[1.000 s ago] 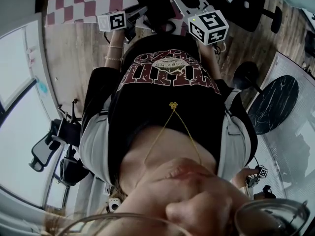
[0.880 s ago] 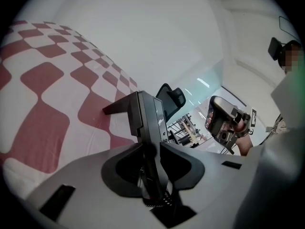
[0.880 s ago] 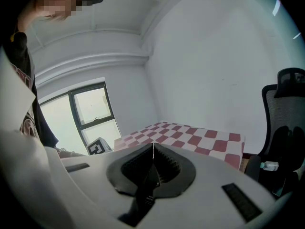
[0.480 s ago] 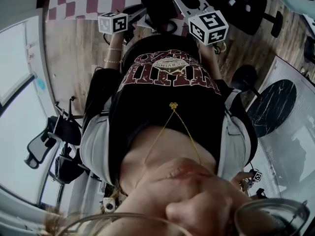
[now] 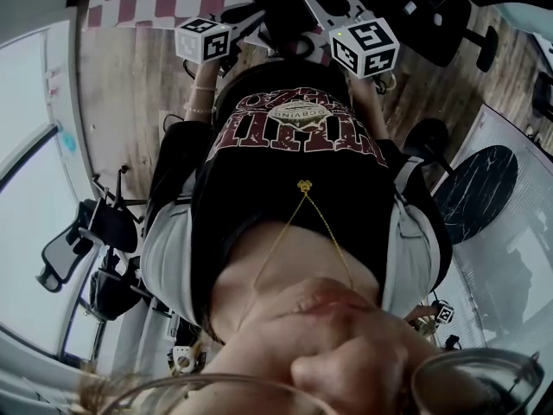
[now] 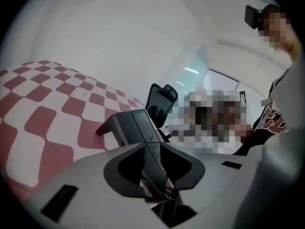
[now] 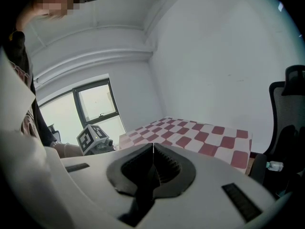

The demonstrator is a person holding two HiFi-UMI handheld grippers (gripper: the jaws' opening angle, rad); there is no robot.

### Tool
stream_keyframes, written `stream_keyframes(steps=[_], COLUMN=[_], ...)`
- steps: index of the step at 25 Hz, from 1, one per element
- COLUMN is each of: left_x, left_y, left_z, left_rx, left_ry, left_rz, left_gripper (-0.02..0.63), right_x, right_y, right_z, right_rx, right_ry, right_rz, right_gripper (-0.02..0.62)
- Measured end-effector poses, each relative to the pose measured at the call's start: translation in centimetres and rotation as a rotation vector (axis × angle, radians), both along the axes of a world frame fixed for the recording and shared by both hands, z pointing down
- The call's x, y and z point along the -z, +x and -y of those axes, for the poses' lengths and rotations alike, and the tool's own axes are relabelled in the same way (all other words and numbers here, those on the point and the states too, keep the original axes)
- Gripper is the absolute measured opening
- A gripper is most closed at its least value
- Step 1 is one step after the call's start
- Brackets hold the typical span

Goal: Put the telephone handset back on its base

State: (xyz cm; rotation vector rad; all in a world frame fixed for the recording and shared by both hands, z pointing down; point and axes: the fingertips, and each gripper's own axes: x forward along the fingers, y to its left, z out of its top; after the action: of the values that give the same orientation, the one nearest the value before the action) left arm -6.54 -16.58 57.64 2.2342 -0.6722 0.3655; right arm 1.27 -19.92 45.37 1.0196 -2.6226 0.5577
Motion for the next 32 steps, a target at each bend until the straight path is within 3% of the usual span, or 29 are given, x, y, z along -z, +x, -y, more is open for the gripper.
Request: stream_keyframes(steps=[11, 19, 32], left_x=[2.2, 4.4, 9.0], left_y=[1.7, 2.3, 2.9], left_z=[0.5, 1.1, 2.0], left_rx=[-0.039, -0.024, -0.024], left_ry=[0.096, 0.139, 0.224], left_rz=[0.017, -0.036, -0.074], left_gripper=[0.067, 0.021, 0.011], right_x=[-0.1, -0.2, 0.8], right_y=[0.2, 0.1, -0.7], right_z=[-0.4, -0.4, -0.2], right_rx=[-0.008, -0.004, 0.017], right_ry=[-0.007, -0.008, 0.011], right_rz=[0.0, 0.0, 0.006], right_gripper=[0.021, 0.021, 0.021])
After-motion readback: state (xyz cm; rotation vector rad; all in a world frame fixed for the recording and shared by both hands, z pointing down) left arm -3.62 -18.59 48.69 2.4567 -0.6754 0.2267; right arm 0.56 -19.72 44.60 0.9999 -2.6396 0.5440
